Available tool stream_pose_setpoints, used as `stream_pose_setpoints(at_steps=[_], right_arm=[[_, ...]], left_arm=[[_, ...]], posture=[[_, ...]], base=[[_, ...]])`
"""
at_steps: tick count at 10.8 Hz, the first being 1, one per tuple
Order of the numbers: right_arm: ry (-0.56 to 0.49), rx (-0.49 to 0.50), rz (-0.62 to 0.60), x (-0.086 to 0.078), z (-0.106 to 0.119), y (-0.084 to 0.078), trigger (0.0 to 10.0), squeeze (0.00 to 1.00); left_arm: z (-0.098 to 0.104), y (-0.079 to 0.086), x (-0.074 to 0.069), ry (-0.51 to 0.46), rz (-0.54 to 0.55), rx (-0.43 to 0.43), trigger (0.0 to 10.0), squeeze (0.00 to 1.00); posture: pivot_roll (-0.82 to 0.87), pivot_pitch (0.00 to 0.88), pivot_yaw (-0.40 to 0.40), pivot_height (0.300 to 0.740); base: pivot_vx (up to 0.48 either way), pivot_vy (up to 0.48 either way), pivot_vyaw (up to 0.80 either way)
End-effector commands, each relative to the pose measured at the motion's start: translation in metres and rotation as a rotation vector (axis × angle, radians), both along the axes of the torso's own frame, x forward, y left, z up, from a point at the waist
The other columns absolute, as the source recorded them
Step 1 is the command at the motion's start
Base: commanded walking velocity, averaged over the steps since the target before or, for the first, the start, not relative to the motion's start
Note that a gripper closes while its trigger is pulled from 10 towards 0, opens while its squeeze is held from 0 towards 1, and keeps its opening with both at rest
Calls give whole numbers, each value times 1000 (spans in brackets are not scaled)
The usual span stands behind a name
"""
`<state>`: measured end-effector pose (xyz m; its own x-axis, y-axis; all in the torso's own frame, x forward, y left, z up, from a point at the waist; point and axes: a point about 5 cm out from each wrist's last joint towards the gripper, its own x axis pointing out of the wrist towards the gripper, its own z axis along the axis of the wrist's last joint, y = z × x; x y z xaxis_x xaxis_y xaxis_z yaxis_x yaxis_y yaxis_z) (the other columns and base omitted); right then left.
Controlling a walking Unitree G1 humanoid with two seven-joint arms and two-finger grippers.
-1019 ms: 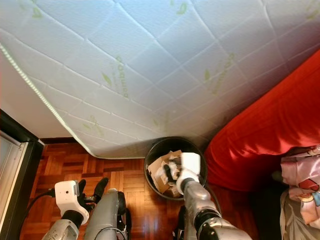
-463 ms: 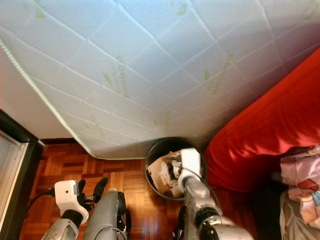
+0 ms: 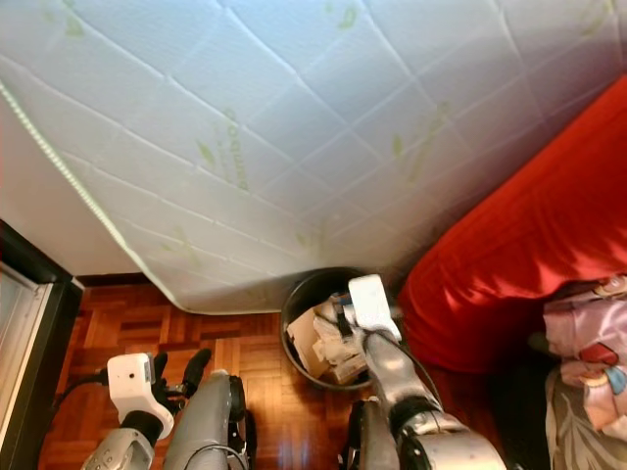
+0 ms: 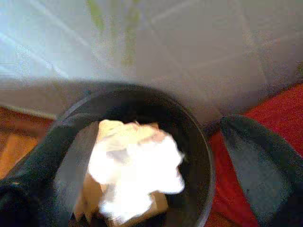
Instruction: Clean up the room
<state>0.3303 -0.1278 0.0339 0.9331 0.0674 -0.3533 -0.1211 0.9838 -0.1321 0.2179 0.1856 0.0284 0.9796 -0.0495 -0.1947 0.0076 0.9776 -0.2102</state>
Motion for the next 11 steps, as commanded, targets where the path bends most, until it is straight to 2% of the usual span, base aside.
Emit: stream_pose_setpoints(at_steps=[1, 2, 3, 4, 5, 6, 7, 9, 11], right_arm=[[6, 25, -37, -2, -3, -4, 10000, 0], [46, 7, -94, -6, -9, -11, 10000, 0], [201, 93, -134, -17, -27, -12, 10000, 0], [311, 108, -177, -31, -42, -14, 10000, 0], [228, 144, -180, -22, -31, -13, 10000, 0], [93, 170, -152, -6, -11, -8, 10000, 0], [57, 215, -129, -1, -4, -5, 10000, 0], [46, 267, -112, -5, -8, -8, 10000, 0], [118, 269, -182, -31, -35, -31, 10000, 0]], left_arm=[[-6, 2, -5, 24, 17, -21, 10000, 0], [-6, 2, -5, 24, 20, -20, 10000, 0], [-6, 2, -5, 26, 19, -19, 10000, 0], [-7, 2, -5, 27, 19, -19, 10000, 0], [-6, 2, -4, 25, 20, -20, 10000, 0], [-6, 3, -3, 25, 22, -19, 10000, 0], [-7, 3, -2, 27, 20, -19, 10000, 0], [-9, 3, 1, 32, 22, -21, 10000, 0], [-19, 5, 8, 64, 27, -21, 10000, 0]], posture=[[198, 243, -44, 622], [197, 245, -44, 622], [193, 246, -44, 622], [199, 247, -46, 622], [202, 253, -43, 622], [194, 254, -41, 622], [192, 250, -40, 622], [181, 235, -45, 627], [169, 194, -48, 662]], base=[[0, 0, 0], [0, 0, 0], [0, 0, 0], [0, 0, 0], [0, 0, 0], [0, 0, 0], [0, 0, 0], [0, 0, 0], [0, 0, 0]])
